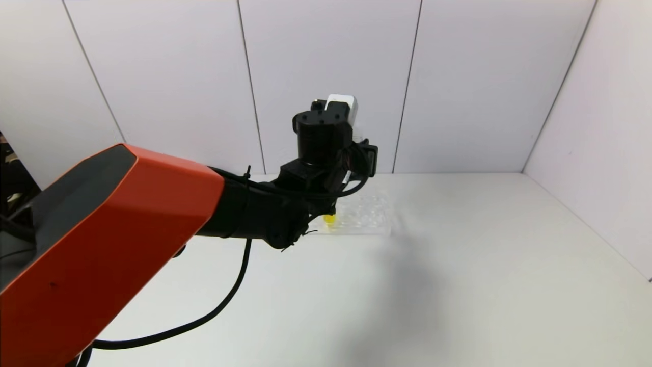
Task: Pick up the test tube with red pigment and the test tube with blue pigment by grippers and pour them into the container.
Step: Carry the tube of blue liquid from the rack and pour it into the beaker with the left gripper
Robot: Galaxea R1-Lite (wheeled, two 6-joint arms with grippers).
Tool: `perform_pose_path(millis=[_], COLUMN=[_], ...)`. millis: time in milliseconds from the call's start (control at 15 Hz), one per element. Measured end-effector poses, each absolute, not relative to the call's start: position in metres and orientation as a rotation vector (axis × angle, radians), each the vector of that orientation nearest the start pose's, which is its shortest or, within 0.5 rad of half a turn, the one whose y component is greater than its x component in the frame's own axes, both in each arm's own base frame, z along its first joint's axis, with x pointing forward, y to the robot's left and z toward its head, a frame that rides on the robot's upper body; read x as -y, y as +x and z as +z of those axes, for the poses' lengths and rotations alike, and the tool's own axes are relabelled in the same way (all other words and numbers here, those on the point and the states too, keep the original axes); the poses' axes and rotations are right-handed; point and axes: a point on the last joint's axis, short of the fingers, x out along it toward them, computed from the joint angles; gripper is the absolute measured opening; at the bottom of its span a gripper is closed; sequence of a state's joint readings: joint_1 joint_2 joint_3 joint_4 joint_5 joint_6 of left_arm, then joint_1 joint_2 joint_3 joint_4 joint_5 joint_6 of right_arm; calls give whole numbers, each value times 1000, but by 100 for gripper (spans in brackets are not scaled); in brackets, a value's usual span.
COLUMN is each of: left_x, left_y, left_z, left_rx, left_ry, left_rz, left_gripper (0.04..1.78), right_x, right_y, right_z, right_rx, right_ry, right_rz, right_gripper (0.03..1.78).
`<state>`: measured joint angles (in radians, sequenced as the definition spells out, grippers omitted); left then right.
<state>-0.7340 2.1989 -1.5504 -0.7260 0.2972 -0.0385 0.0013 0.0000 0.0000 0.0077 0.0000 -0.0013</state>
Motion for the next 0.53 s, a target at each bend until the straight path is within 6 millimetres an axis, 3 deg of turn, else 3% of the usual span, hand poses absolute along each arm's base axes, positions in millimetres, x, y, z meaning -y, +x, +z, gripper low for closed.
perform_pose_path(millis=[533], left_x=[270], left_y=[318], left_z=[238], left_rx=[71], left_ry=[-61], left_rz=[-424], left_gripper=[46], right_x=[0], right_y=[-23], right_z=[75], right_rx=[-8], right_ry=[-1], right_rz=[1], right_gripper=[177])
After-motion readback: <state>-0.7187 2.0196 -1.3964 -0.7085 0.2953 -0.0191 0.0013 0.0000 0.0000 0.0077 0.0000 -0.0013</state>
